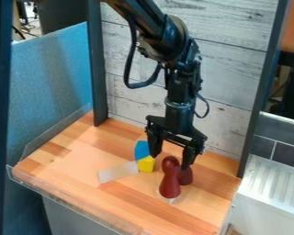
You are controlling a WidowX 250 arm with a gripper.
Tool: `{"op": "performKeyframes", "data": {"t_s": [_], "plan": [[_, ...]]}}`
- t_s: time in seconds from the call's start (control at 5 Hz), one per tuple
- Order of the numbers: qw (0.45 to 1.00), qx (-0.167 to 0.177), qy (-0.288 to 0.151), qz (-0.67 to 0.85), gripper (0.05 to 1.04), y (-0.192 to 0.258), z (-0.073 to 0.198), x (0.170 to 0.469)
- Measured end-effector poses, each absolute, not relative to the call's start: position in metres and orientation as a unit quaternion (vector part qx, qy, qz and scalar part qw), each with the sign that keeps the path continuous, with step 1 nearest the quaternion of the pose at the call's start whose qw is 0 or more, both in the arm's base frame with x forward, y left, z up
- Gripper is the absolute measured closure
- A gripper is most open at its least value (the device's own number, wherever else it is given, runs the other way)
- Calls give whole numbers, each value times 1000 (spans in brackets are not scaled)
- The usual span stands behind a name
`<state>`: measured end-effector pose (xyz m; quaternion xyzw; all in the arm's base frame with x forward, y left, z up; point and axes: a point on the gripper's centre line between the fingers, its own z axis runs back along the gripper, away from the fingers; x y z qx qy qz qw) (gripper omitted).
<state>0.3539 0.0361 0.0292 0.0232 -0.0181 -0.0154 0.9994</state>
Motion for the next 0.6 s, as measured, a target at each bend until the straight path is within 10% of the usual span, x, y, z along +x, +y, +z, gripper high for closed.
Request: {"op": "performKeyframes", "data": {"t_s": [0.6], "plan": [[1000,21,19,-2,524,40,18,360]]}}
